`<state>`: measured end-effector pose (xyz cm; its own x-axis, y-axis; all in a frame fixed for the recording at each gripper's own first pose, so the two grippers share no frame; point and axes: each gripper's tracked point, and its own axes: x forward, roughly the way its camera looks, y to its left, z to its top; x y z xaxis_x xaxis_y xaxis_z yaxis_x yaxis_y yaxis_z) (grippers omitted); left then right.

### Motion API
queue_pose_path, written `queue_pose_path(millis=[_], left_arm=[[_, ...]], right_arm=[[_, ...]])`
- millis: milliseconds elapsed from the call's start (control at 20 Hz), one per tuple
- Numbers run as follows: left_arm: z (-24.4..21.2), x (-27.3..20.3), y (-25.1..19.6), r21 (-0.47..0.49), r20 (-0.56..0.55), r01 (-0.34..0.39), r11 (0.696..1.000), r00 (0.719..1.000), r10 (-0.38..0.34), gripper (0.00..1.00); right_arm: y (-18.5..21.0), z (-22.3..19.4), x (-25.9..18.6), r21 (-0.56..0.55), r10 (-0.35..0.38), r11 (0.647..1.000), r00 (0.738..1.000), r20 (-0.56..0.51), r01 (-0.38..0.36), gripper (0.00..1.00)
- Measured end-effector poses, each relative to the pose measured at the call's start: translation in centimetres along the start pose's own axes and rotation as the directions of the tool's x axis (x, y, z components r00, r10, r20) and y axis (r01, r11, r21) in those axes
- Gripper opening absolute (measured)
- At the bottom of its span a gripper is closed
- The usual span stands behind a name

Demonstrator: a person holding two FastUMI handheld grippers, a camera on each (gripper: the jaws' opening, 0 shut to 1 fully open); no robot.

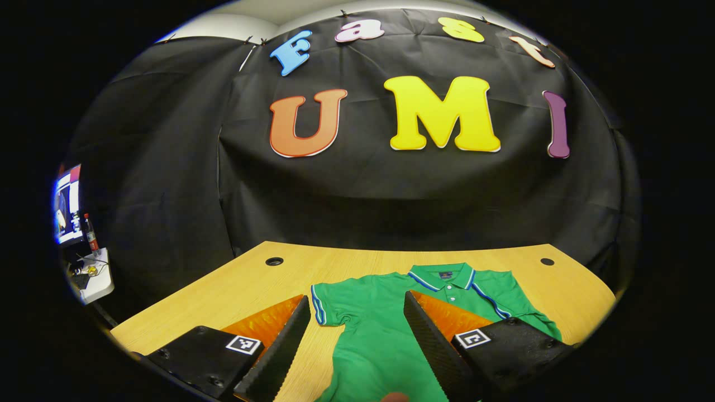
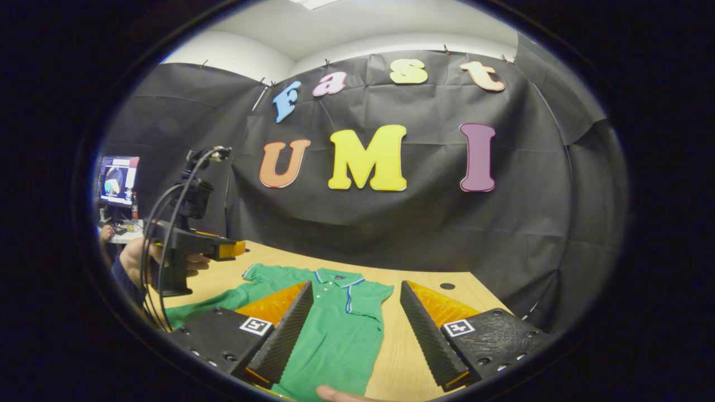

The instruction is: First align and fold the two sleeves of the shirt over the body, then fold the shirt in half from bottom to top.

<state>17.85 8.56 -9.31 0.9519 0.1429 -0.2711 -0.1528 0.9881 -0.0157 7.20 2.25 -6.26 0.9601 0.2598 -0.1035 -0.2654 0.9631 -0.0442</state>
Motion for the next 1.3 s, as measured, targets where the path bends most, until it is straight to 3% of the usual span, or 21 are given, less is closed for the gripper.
queue_pose_path(millis=[100, 250, 450, 650, 800, 850, 900, 950, 1100, 1200, 1300], left_arm=[[-0.9, 3.4, 1.2, -0.002, -0.038, -0.011, 1.000, 0.999, 0.011, 1.00], [-2.3, 8.7, 2.0, -0.090, -0.079, 0.018, 0.996, 0.997, -0.026, 1.00], [-6.2, 14.1, 5.3, -0.111, -0.227, -0.070, 0.991, 0.973, 0.043, 1.00], [-7.6, 16.1, 7.1, -0.150, -0.290, -0.082, 0.985, 0.956, 0.036, 1.00], [-10.1, 17.0, 6.9, -0.168, -0.375, -0.082, 0.982, 0.927, 0.014, 0.93], [-10.8, 17.2, 7.1, -0.155, -0.401, -0.096, 0.983, 0.916, 0.026, 0.86], [-10.5, 17.8, 7.4, -0.137, -0.379, -0.102, 0.985, 0.924, 0.043, 0.80], [-10.5, 18.1, 7.2, -0.140, -0.381, -0.093, 0.986, 0.924, 0.033, 0.63], [-10.5, 18.4, 6.6, -0.119, -0.390, -0.066, 0.991, 0.921, 0.015, 0.43], [-10.4, 18.4, 5.6, -0.110, -0.400, -0.051, 0.993, 0.916, 0.003, 0.16], [-10.0, 18.3, 5.6, -0.070, -0.405, -0.054, 0.996, 0.914, 0.021, 0.09]], right_arm=[[-0.3, -0.3, 0.1, 0.006, -0.004, 1.000, 1.000, -0.009, 0.004, 0.95], [-1.3, -0.2, 0.6, 0.002, -0.029, 1.000, 1.000, -0.001, 0.029, 0.95], [-1.7, -1.4, 1.2, 0.031, -0.025, 0.999, 0.999, -0.031, 0.026, 0.96], [-1.7, -2.6, 1.9, 0.031, -0.019, 0.999, 0.999, -0.046, 0.020, 0.96], [-1.0, -4.1, 2.7, 0.031, 0.001, 1.000, 0.997, -0.073, 0.002, 0.95], [-1.0, -4.3, 2.8, 0.028, 0.003, 1.000, 0.997, -0.082, -0.001, 0.95], [-1.0, -4.6, 2.9, 0.025, 0.002, 1.000, 0.996, -0.087, 0.000, 0.94], [-1.0, -4.7, 3.0, 0.024, 0.002, 1.000, 0.996, -0.090, 0.000, 0.94], [-0.9, -4.7, 2.9, 0.030, 0.006, 1.000, 0.996, -0.089, -0.004, 0.95], [-1.0, -4.7, 2.9, 0.034, 0.006, 0.999, 0.996, -0.087, -0.003, 0.95], [-0.9, -4.7, 3.0, 0.037, 0.008, 0.999, 0.996, -0.086, -0.005, 0.95]])
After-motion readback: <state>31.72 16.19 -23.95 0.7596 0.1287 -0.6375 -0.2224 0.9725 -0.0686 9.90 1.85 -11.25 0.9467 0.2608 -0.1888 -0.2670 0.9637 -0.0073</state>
